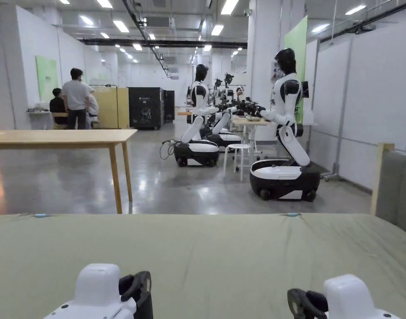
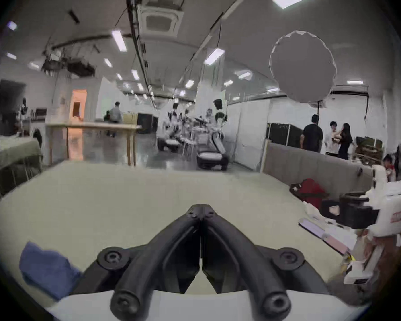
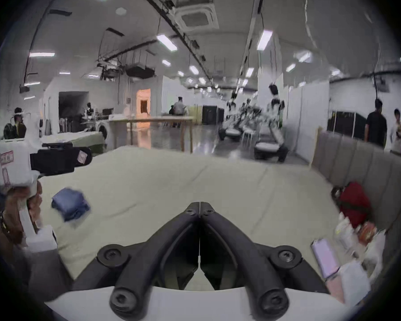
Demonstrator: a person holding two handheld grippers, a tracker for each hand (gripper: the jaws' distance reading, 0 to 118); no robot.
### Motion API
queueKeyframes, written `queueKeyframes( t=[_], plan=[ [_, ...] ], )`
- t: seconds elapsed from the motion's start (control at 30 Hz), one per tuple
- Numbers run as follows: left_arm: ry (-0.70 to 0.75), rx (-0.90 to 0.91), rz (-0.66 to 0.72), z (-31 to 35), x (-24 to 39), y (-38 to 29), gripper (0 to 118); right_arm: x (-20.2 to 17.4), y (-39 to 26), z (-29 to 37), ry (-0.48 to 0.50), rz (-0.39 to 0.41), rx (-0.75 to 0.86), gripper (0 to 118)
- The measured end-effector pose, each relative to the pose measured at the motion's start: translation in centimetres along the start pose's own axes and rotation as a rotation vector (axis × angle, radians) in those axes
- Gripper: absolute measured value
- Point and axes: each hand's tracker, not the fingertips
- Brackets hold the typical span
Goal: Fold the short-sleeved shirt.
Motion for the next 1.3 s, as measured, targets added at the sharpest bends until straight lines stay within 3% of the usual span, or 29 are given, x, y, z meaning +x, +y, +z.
queueKeyframes(
  t=[0.1, 0.2, 0.27, 0.37, 0.47, 0.77, 1.1, 1.17, 1.2, 1.23, 1.27, 1.3],
  plan=[
    [0.051, 0.044, -0.013, -4.8, 0.6, 3.3, 0, 1.8, 3.8, -3.1, -0.073, 0.03, 0.097, 0],
    [0.107, 0.104, -0.13, -8.7, 0.9, 5.5, 0, 3.1, 6.1, -7.1, -0.114, 0.045, 0.155, 1],
    [0.043, 0.121, -0.191, -10.7, 0.5, 6.6, 0, 3.7, 7.1, -10.2, -0.151, 0.067, 0.168, 1],
    [0.083, 0.152, -0.195, -13.0, 0.2, 7.1, 0, 3.9, 7.6, -13.8, -0.189, 0.105, 0.186, 1],
    [0.111, 0.152, -0.133, -14.9, -0.8, 7.1, 0, 3.8, 7.4, -16.2, -0.187, 0.077, 0.171, 1],
    [0.142, 0.128, -0.107, -16.4, -2.2, 5.6, 0, 3.9, 6.8, -16.6, -0.202, 0.014, 0.183, 1],
    [0.144, 0.136, -0.129, -16.1, -2.0, 5.8, 0, 4.0, 6.9, -16.6, -0.21, 0.008, 0.163, 1],
    [0.146, 0.131, -0.129, -16.1, -2.2, 5.8, 2, 4.0, 6.9, -16.5, -0.203, 0.004, 0.162, 6],
    [0.137, 0.123, -0.126, -16.2, -2.2, 5.9, 18, 3.9, 6.9, -16.4, -0.193, 0.001, 0.157, 27],
    [0.132, 0.11, -0.126, -16.4, -2.2, 5.9, 40, 3.9, 7.0, -16.4, -0.178, 0.002, 0.148, 58],
    [0.131, 0.092, -0.132, -16.4, -2.2, 6.0, 80, 3.8, 7.0, -16.5, -0.171, 0.005, 0.136, 100],
    [0.135, 0.079, -0.136, -16.6, -2.1, 6.0, 118, 3.7, 7.1, -16.7, -0.179, 0.009, 0.125, 118]
  ],
)
